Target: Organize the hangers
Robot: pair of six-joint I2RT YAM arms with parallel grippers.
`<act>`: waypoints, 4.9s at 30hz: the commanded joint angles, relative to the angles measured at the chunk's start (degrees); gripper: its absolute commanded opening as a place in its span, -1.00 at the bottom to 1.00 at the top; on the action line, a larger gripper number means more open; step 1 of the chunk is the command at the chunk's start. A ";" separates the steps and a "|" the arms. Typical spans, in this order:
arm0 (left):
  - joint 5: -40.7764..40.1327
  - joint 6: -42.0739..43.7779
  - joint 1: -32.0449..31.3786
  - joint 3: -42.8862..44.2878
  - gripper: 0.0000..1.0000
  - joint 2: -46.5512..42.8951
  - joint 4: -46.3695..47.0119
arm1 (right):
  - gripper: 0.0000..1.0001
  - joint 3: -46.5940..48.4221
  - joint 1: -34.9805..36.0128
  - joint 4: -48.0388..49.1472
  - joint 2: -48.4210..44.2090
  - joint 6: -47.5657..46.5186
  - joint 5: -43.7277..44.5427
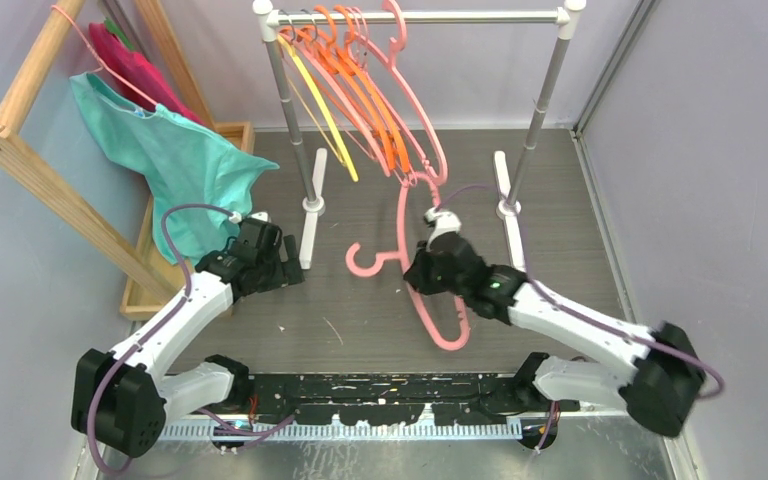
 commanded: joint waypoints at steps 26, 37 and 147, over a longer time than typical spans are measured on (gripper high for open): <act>0.77 0.06 0.10 -0.73 0.96 2.27 4.62 | -0.98 28.05 -15.03 -34.49 -23.41 -12.07 -11.19; 0.94 -0.66 0.01 -1.99 0.96 0.95 4.54 | -0.98 38.37 -14.99 -38.41 -23.12 -11.79 -9.79; 1.02 2.06 0.00 2.77 0.96 2.58 2.74 | 0.65 30.91 -48.22 31.71 7.43 29.35 -41.72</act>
